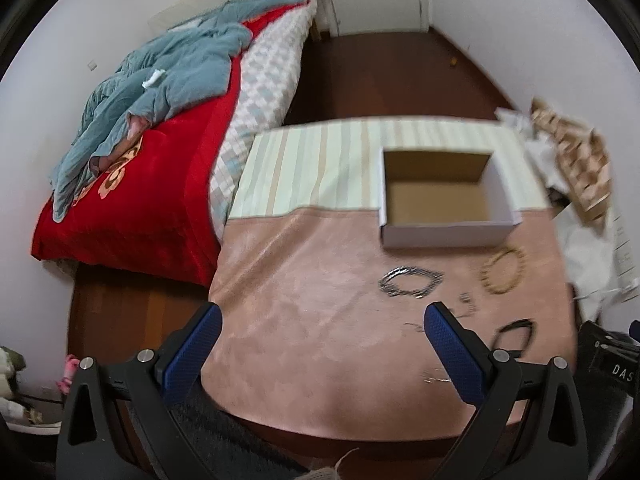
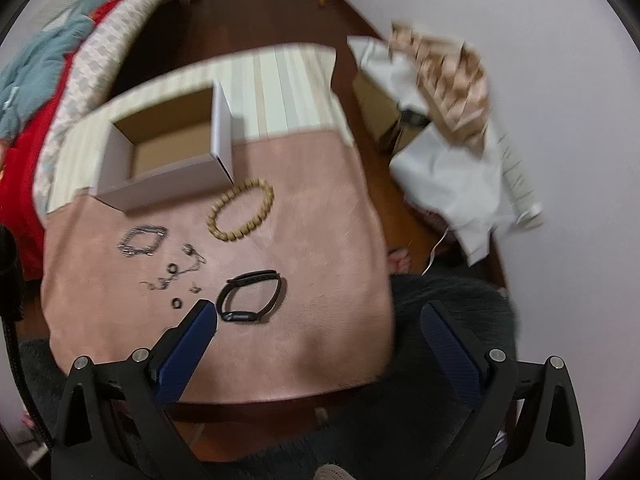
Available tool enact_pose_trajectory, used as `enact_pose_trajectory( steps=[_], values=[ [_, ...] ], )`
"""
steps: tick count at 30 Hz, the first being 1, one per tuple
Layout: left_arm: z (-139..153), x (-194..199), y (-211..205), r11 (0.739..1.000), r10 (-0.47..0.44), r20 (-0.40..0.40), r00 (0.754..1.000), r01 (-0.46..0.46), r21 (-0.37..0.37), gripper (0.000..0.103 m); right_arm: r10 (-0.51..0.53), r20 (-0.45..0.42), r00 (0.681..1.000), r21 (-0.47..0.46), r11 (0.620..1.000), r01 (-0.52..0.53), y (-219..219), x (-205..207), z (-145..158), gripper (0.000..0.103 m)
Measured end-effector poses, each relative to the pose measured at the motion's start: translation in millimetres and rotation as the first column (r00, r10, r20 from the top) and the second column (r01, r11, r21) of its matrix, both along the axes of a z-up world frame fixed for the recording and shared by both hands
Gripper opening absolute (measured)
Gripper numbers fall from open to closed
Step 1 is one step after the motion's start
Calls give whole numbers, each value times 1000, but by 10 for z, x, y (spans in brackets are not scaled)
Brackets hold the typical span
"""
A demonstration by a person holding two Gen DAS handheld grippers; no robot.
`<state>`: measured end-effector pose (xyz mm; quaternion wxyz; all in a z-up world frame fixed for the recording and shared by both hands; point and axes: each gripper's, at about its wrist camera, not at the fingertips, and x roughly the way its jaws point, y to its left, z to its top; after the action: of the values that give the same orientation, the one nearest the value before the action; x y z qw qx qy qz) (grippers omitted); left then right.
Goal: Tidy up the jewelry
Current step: 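Lower the right tool onto the black smart band and close it, then grasp the wooden bead bracelet with the left tool while the right tool holds the band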
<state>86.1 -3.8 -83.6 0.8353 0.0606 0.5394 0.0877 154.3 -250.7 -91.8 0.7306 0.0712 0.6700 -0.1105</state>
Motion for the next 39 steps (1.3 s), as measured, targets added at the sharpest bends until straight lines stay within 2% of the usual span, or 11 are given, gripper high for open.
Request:
enact_pose_trajectory(
  steps=[4,6,11,14,15,16,17,22,27,29,39],
  values=[
    [-492,204,-22,1000,0,-86,996,1,16,103,-49,-85,995,47,997,53,-52,33,-560,83],
    [-659,258,-26,1000,0,-117,993,3,24,103,-78,-120,990,93,992,89,-83,3,-783,80],
    [-978,384,-45,1000,-7,-170,985,11,22,103,-97,-183,978,178,975,130,-62,-34,-1106,65],
    [-1086,440,-58,1000,0,-189,982,2,11,103,-91,-171,981,181,976,122,-34,-30,-1154,47],
    [-1109,460,-69,1000,-3,-193,981,3,2,103,-84,-153,985,188,976,112,-22,-19,-1148,32],
    [-1128,474,-89,1000,-11,-196,981,9,-10,103,-84,-148,985,190,975,112,-20,1,-1147,22],
    [-1141,494,-128,999,-25,-198,980,20,-25,103,-89,-141,986,191,975,115,-36,9,-1149,5],
    [-1188,624,-481,990,-117,-208,971,97,-103,103,-116,-84,990,189,973,130,-225,139,-1118,3],
    [-1272,775,-946,968,-215,-225,950,176,-180,85,-160,-53,986,172,971,167,-485,261,-1114,3],
    [-1319,830,-1110,961,-247,-233,940,207,-183,78,-182,-47,982,173,967,187,-597,272,-1110,3],
    [-1589,969,-1549,940,-333,-292,897,291,-177,78,-249,-17,968,164,955,248,-1031,305,-1086,3]
  ],
)
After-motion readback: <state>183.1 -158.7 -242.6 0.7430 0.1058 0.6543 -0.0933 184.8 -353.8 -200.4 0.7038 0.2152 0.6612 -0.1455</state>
